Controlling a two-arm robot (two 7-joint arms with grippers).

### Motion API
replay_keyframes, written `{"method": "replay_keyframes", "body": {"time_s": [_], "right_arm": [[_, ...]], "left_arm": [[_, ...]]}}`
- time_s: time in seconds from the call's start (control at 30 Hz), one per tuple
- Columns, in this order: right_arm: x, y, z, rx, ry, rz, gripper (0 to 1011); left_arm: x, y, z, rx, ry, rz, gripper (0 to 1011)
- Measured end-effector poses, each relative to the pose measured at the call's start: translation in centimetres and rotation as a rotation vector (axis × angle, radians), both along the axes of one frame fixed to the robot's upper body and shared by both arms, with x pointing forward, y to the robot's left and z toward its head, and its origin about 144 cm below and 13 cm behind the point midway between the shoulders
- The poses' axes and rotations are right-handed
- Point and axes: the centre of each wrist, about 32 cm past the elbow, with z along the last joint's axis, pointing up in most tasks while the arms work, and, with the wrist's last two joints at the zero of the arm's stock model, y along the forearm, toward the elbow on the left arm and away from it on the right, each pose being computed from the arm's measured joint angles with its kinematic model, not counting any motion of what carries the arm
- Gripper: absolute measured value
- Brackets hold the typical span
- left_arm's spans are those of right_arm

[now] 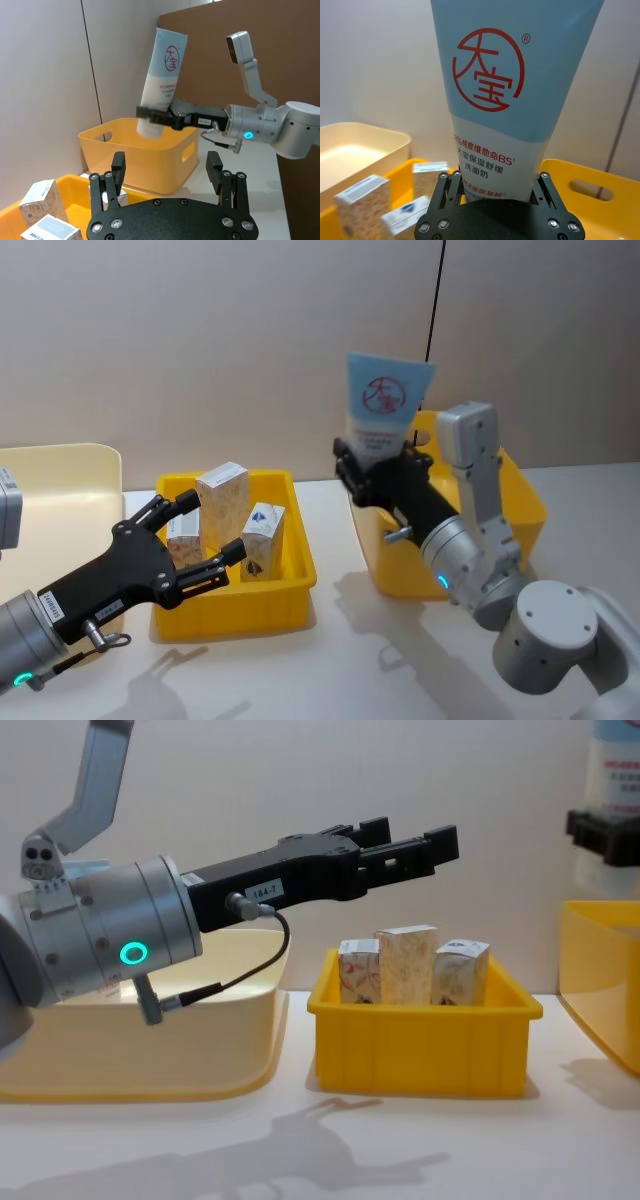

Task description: Bimanual collaborative sorting of washing and personal care products

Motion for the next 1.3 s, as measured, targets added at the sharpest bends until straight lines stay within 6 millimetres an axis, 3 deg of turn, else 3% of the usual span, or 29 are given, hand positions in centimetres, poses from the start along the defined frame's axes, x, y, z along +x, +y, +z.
{"method": "replay_keyframes", "body": {"time_s": [0.73, 1.3], "right_arm": [[1.6, -1.3, 1.0, -0.048, -0.085, -0.356, 520], [2.7, -1.5, 0.7, -0.119, 0.030, -0.605, 520]], "left_arm": [[0.0, 0.0, 0.0, 0.000, 0.000, 0.000, 1003], [0.0, 0.0, 0.0, 0.000, 0.000, 0.000, 1003]]}}
